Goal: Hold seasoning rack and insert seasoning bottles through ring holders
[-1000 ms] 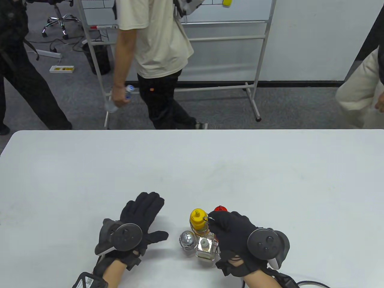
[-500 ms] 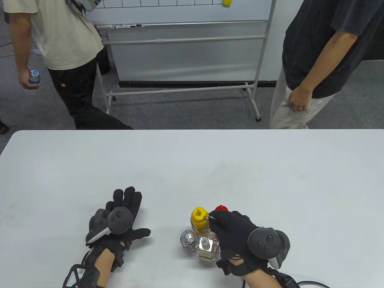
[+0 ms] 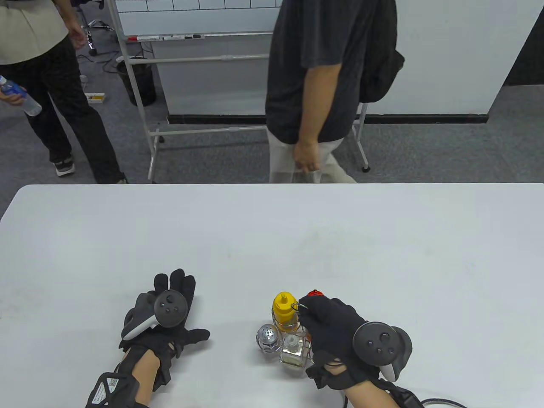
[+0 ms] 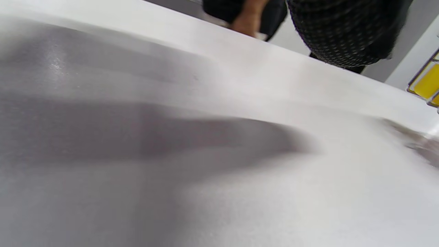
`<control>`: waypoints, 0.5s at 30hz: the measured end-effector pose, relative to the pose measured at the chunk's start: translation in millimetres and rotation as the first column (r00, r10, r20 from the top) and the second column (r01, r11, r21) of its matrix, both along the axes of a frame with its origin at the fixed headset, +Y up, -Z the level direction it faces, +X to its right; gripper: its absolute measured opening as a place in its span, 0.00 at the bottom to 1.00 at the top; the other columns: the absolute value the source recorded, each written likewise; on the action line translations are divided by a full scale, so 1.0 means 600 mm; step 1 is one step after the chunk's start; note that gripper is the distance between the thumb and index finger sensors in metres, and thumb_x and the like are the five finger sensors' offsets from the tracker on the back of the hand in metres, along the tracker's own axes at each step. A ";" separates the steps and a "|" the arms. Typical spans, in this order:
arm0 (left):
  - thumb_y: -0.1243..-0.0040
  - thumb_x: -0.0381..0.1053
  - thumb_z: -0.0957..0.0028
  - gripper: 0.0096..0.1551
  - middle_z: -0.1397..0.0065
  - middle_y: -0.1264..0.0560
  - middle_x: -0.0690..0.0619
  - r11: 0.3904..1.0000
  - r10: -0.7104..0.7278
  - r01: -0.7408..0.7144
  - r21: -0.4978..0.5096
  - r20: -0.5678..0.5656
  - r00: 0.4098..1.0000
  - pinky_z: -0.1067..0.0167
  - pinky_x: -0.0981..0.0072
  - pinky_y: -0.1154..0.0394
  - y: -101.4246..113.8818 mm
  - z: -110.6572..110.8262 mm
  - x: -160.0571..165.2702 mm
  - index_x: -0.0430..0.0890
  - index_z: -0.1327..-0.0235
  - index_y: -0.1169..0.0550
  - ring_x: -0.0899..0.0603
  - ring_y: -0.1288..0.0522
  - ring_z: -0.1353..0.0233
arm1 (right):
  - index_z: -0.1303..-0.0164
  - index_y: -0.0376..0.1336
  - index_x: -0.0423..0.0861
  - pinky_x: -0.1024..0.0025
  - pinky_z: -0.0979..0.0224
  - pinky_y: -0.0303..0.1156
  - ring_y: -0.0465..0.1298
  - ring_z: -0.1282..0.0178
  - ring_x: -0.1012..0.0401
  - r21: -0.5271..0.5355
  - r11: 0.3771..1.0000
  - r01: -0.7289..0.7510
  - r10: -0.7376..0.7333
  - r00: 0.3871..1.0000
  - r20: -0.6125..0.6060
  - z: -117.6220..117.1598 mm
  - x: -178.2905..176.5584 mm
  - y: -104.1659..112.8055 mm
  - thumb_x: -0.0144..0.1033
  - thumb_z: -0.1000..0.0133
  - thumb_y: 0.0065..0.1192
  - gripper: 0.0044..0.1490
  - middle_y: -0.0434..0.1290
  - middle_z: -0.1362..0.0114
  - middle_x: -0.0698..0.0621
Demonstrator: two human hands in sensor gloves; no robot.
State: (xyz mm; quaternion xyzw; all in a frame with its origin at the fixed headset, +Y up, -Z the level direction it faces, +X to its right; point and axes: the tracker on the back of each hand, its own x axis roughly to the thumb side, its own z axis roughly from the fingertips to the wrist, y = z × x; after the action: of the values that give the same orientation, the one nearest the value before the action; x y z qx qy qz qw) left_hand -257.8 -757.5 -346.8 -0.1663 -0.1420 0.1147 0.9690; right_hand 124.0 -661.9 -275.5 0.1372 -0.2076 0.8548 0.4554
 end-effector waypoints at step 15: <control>0.39 0.72 0.58 0.74 0.22 0.82 0.42 0.998 -0.044 0.045 -0.036 0.051 0.998 0.30 0.28 0.71 0.012 0.007 0.029 0.47 0.27 0.73 0.28 0.84 0.29 | 0.51 0.75 0.53 0.49 0.47 0.76 0.85 0.60 0.53 -0.228 0.972 0.063 -0.024 0.985 0.171 -0.201 -0.011 0.061 0.28 0.62 0.77 0.26 0.87 0.45 0.52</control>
State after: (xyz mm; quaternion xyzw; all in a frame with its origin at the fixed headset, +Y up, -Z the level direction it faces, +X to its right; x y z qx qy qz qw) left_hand -240.3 -750.2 -342.6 -0.1902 -0.1602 0.0915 0.9643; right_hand 117.5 -625.0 -396.1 0.0062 -0.1466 0.8715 0.4678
